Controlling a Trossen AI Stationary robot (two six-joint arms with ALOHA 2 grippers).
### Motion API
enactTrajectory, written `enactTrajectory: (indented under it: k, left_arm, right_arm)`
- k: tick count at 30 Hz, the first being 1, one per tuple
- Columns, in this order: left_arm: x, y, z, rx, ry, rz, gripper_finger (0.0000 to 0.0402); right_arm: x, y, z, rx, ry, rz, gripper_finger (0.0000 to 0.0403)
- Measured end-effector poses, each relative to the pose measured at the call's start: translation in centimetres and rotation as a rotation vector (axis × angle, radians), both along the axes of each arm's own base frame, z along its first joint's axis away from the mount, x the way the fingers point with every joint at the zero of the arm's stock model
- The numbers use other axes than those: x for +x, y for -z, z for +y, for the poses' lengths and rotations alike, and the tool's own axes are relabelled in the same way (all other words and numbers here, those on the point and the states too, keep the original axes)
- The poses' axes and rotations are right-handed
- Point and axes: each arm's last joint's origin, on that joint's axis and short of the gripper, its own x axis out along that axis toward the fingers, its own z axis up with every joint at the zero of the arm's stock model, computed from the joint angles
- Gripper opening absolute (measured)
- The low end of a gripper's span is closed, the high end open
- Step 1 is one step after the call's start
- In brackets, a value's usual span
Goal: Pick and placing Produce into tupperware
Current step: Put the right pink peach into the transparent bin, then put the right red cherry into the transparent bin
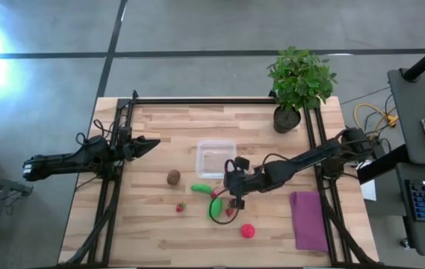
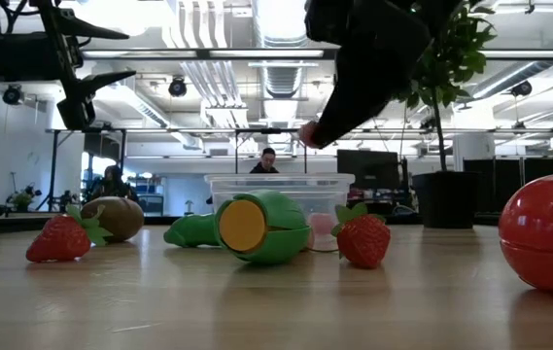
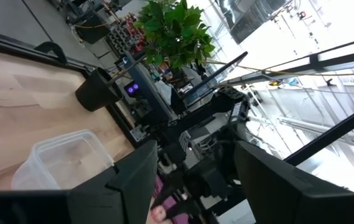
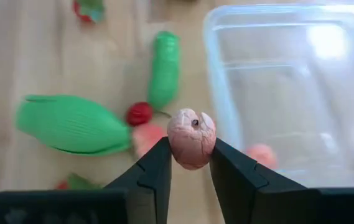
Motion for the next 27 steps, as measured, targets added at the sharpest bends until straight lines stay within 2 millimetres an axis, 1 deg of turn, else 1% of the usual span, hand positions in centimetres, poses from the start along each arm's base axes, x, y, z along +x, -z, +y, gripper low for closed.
enactTrajectory:
  k: [3,7,9,11,14,17,20,23,27]
  left_arm:
    - [0.0,0.0,0.0,0.0,0.0,0.001,0.0201]
    - [0.0,0.0,0.0,0.0,0.0,0.0,0.0201]
    - [0.0,0.0,0.0,0.0,0.001,-0.002,0.0201]
    - [0.0,0.0,0.0,0.0,0.0,-0.001,0.0201]
    - [0.0,0.0,0.0,0.0,0.0,-0.001,0.0201]
    - [0.0,0.0,0.0,0.0,0.0,-0.003,0.0201]
    - [0.0,0.0,0.0,0.0,0.0,-0.001,0.0201]
    - [0.0,0.0,0.0,0.0,0.0,-0.001,0.0201]
    - [0.0,0.0,0.0,0.0,0.0,-0.001,0.0201]
  right_arm:
    - [0.6,-0.8,-1.5,-0.031,0.04,-0.009,0.01]
    - [1.7,-1.8,-5.1,0.039,0.136,-0.024,0.011]
    - [1.9,-1.6,-6.9,0.092,0.18,0.008,0.0118]
    - [1.9,-1.2,-8.1,0.127,0.203,0.048,0.0129]
    - [1.6,-0.6,-9.1,0.148,0.201,0.123,0.0151]
    - [1.3,-0.1,-9.0,0.131,0.173,0.176,0.0174]
    - [1.3,-0.3,-8.1,0.112,0.147,0.166,0.0189]
    - [1.2,-0.9,-6.8,0.095,0.107,0.146,0.0193]
    - [0.5,-1.7,-4.3,0.043,-0.02,0.154,0.0194]
